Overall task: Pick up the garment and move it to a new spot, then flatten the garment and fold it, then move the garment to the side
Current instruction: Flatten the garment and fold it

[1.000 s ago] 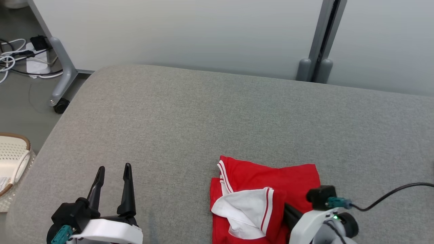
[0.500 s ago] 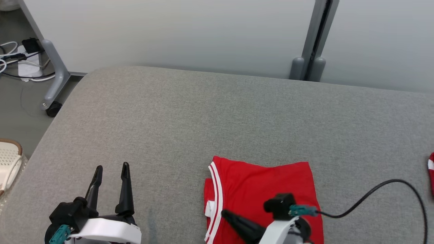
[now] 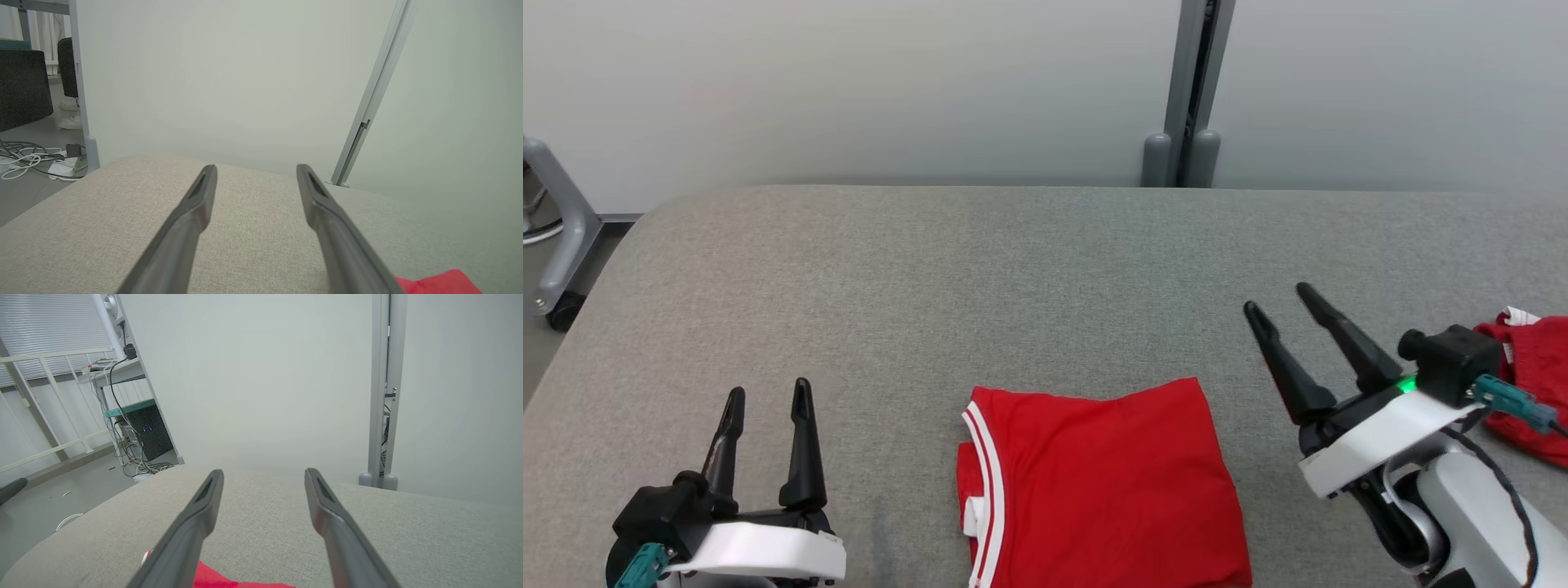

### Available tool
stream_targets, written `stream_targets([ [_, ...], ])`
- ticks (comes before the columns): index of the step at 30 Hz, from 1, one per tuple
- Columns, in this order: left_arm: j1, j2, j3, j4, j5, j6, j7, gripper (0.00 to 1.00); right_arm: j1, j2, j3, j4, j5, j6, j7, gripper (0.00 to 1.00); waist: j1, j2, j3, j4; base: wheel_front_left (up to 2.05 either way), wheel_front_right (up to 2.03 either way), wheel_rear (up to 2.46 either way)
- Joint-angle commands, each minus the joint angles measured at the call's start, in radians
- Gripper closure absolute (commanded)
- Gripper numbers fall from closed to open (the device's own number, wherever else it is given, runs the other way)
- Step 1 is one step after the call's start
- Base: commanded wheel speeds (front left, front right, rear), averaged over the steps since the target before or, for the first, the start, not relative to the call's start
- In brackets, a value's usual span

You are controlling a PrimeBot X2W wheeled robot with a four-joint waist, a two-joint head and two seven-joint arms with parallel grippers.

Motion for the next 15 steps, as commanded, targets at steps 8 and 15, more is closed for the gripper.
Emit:
stream_targets([
  [8, 0.011, 0.009, 0.039, -0.045, 0.019, -0.003, -0.001, 0.0, 0.114, 0.012, -0.252, -0.087, -0.167, 0.001, -0.013, 0.0, 0.0, -0.0001, 0.007, -0.061, 0.0, 0.0, 0.0],
  [15, 0.029, 0.017, 0.068, -0.085, 0.067, 0.002, -0.001, 0.0, 0.216, 0.07, -0.412, -0.139, -0.297, 0.001, -0.019, 0.0, 0.0, -0.0001, 0.007, -0.089, 0.0, 0.0, 0.0],
])
